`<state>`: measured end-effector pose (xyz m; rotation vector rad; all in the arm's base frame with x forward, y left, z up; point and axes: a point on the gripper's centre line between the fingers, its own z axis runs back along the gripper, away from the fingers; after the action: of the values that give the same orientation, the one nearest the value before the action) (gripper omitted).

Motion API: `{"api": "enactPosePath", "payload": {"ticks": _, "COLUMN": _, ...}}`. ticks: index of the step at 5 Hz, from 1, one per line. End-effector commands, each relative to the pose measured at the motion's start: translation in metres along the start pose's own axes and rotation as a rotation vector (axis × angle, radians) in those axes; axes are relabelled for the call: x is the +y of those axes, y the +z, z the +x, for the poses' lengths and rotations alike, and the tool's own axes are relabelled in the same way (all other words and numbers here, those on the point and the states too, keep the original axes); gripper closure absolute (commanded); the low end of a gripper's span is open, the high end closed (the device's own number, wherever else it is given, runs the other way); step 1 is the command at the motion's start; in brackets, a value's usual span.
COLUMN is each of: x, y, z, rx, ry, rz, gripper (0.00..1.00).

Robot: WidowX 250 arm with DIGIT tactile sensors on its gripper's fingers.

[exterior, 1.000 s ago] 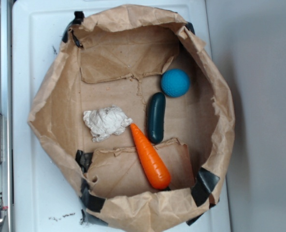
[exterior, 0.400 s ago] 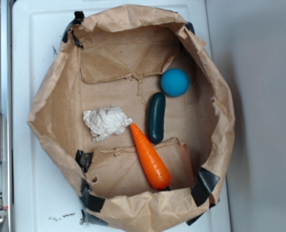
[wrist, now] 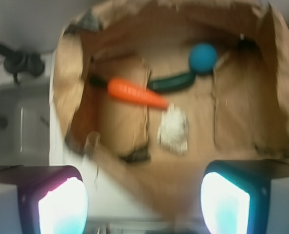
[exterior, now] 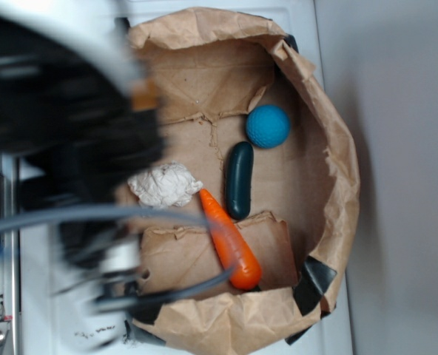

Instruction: Grab the white paper.

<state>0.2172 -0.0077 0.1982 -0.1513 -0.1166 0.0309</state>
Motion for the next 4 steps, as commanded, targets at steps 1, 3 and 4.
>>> {"api": "enactPosePath", "payload": {"ticks": 1, "x": 0.018, "y": -0.018, "z": 0.066, "rx": -0.028, "ry": 0.003, "rz": 0.066, "gripper": 0.00}}
{"api": "enactPosePath", "payload": {"ticks": 3, "x": 0.039, "y": -0.050, "z": 0.054, "rx": 0.048, "ry": -0.023, "rz": 0.028, "gripper": 0.00}}
{"api": "enactPosePath", "payload": {"ticks": 4, "x": 0.039, "y": -0.050, "z": 0.054, "rx": 0.048, "ry": -0.023, "rz": 0.028, "gripper": 0.00}}
